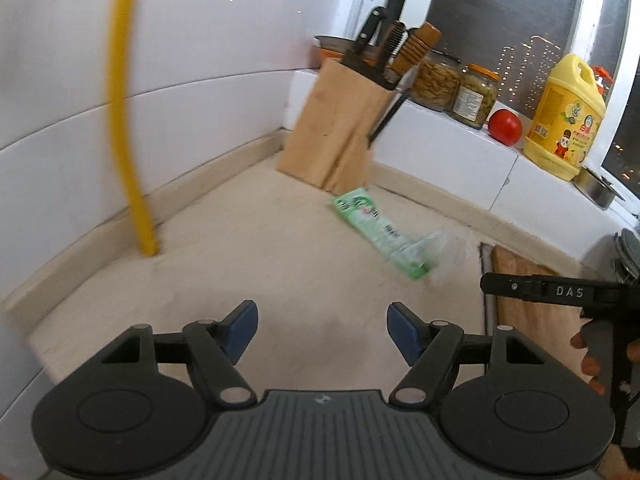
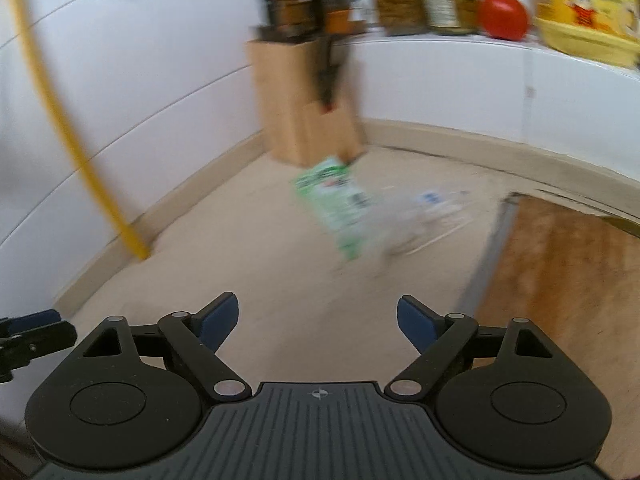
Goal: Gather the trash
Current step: 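Raise both tools back over the counter toward the plastic package and bag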
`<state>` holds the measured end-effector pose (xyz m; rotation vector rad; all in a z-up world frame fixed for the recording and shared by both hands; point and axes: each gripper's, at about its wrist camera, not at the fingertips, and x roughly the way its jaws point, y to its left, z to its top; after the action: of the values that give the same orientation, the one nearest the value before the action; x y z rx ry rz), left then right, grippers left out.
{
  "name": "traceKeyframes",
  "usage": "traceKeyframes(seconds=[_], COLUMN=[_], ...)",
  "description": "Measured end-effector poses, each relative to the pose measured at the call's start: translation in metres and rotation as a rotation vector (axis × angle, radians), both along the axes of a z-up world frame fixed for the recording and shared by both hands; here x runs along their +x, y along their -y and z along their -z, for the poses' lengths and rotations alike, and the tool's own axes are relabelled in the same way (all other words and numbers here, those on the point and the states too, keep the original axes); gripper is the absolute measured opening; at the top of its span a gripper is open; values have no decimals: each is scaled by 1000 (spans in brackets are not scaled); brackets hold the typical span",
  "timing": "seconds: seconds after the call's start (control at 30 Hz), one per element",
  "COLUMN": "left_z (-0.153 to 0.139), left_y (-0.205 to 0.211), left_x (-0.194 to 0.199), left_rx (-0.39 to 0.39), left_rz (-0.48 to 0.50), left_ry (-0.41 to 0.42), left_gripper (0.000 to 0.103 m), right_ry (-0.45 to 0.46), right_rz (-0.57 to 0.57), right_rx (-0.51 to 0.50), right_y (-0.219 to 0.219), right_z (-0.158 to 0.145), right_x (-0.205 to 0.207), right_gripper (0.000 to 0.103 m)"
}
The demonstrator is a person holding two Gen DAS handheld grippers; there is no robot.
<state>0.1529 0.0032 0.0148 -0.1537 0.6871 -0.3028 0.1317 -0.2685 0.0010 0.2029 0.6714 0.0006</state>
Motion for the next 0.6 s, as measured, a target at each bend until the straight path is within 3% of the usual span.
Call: traceKeyframes(seconds=[0.23,0.6], left_z=[10,22], left_y=[32,69], left_x=[39,130], left_rx=[-4,-55], left_rz=[42,157], left_ry=[-31,-52], left_gripper=[65,65], right_ry=[-39,-76], right_rz=[99,178], right_rx=[137,246], right_y=[48,55], right_z=[17,40], right_x=[41,80], right_gripper=[91,91])
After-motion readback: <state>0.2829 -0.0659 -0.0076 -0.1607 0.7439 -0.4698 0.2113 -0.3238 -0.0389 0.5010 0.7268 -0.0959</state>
